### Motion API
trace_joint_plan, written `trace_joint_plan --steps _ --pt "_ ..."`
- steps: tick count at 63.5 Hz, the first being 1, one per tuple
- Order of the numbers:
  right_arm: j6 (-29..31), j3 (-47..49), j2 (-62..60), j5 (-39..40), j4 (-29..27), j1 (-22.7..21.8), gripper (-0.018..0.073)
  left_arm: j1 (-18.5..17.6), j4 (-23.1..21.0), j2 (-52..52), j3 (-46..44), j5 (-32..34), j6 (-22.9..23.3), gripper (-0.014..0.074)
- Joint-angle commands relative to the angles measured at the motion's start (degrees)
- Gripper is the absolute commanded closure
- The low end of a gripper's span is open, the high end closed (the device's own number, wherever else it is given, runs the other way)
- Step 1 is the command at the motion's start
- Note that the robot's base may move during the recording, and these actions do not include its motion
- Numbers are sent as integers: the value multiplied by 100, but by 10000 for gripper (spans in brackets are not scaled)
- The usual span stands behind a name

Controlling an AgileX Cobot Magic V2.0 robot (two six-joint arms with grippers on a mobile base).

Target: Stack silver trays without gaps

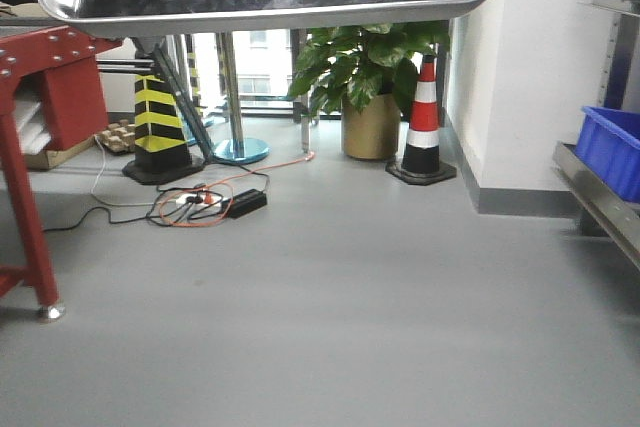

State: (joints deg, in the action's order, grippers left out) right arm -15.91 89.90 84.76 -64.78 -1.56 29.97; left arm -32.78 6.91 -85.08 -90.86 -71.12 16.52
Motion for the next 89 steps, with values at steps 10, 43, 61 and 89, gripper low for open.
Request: trace_joint_plan --steps 10,43,61,89 --pt "121 207 -259 384 70 1 538 -8 120 184 -150 -344 -170 645" --pt "121 207 -259 366 61 1 538 -8 120 184 -150 -344 -170 645" --pt "121 207 -253 360 61 1 538 -8 120 184 -150 -344 -170 645" --pt "121 207 -248 360 61 1 538 -8 120 173 -150 -332 -170 645"
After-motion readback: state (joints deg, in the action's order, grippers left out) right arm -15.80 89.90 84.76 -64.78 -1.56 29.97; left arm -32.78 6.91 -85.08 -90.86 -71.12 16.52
